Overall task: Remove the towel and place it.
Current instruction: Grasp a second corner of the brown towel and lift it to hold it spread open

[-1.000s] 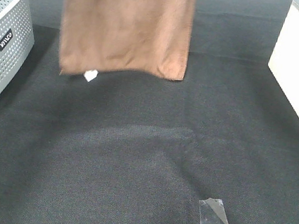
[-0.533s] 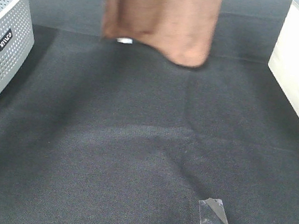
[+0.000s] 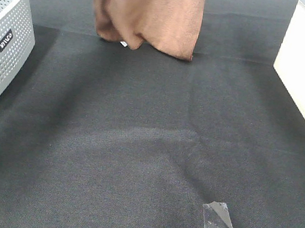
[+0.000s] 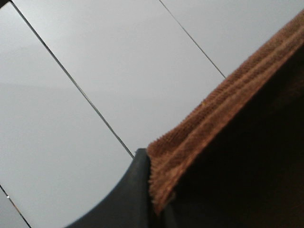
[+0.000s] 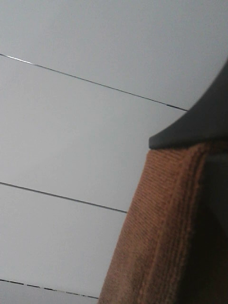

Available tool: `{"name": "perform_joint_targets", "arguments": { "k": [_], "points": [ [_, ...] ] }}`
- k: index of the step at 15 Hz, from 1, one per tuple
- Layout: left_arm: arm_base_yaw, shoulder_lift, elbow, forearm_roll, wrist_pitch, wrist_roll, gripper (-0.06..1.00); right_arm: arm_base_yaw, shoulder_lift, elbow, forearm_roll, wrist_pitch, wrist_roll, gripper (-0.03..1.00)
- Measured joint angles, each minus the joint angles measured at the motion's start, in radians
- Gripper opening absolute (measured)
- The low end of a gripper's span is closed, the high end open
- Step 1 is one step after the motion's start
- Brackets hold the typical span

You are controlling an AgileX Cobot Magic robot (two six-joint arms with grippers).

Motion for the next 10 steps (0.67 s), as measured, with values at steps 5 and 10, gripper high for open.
{"name": "perform_joint_targets", "arguments": {
  "k": [5,10],
  "points": [
    [0.0,0.004,0.0,-0.114,0.455,-0.003,0.0,0.0,0.009,0.0,0.054,0.218,0.0,0.0],
    [-0.004,-0.062,-0.004,-0.155,1.074,-0.131,0.0,0.0,-0.03,0.0,0.162,0.731,-0.012,0.0]
  ]
}}
